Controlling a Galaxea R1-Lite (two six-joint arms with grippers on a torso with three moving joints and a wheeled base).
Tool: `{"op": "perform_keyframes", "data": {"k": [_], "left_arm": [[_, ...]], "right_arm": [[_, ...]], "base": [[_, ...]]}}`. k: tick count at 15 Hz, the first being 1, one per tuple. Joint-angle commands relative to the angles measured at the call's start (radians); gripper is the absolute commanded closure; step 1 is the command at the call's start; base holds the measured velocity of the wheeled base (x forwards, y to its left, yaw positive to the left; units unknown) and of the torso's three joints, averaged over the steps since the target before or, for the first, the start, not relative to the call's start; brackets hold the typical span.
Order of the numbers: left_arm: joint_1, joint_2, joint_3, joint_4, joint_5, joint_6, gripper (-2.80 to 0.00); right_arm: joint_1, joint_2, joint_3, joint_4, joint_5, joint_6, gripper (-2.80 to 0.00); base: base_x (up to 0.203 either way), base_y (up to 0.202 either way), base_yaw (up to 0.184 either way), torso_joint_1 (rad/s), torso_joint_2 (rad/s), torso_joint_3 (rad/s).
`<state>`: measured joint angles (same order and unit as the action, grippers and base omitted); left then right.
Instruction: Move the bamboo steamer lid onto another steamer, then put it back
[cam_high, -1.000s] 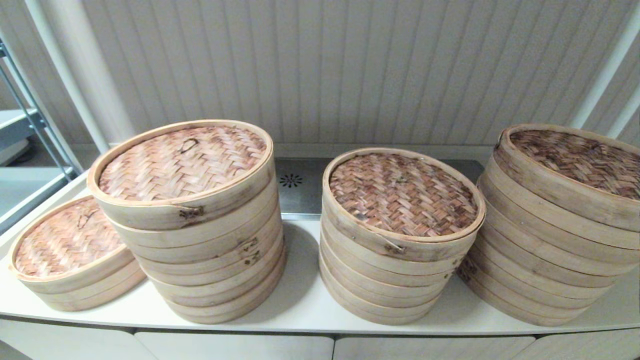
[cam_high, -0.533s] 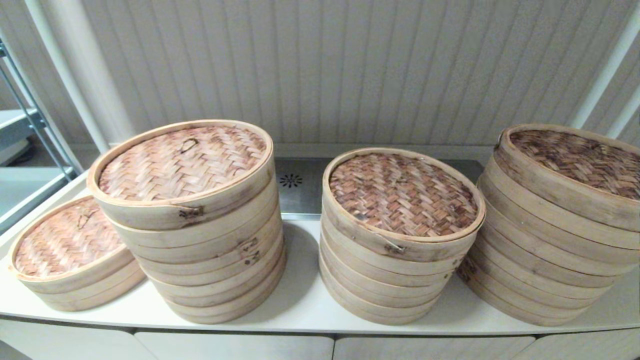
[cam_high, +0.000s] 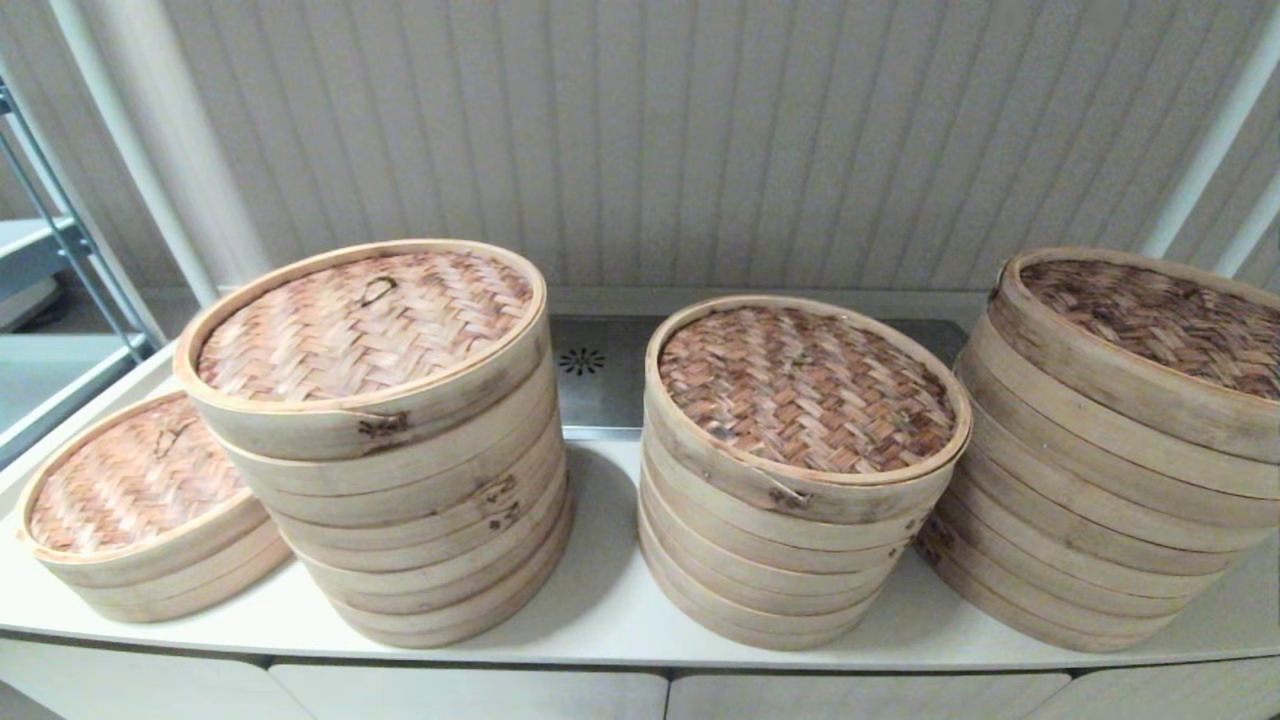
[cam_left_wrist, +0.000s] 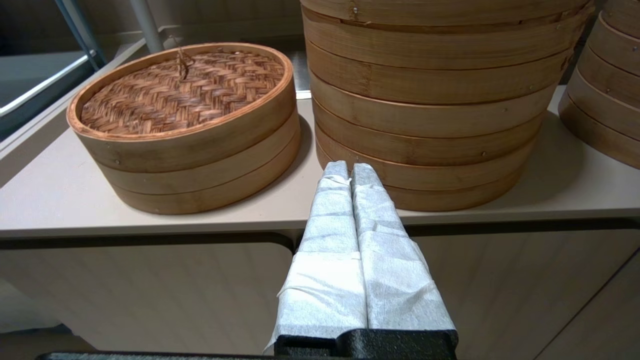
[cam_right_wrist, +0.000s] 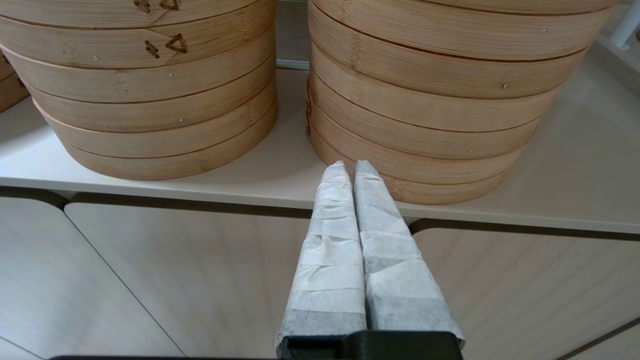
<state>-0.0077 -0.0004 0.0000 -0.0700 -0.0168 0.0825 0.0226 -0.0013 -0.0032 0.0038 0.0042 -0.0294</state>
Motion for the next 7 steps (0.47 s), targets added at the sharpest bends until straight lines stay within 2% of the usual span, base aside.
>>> {"op": "perform_keyframes", "data": {"k": [1, 7], "left_arm": [[0.000, 0.002, 0.035, -0.001, 0.000, 0.000, 0.00], [0.000, 0.002, 0.035, -0.001, 0.000, 0.000, 0.00]], "right_arm": [[0.000, -0.005, 0.002, 0.001, 0.000, -0.001, 0.00], [0.000, -0.005, 0.002, 0.001, 0.000, 0.002, 0.00]], "base": [[0.000, 0.000, 0.000, 0.000, 0.00, 0.000], [0.000, 0.000, 0.000, 0.000, 0.00, 0.000]]}}
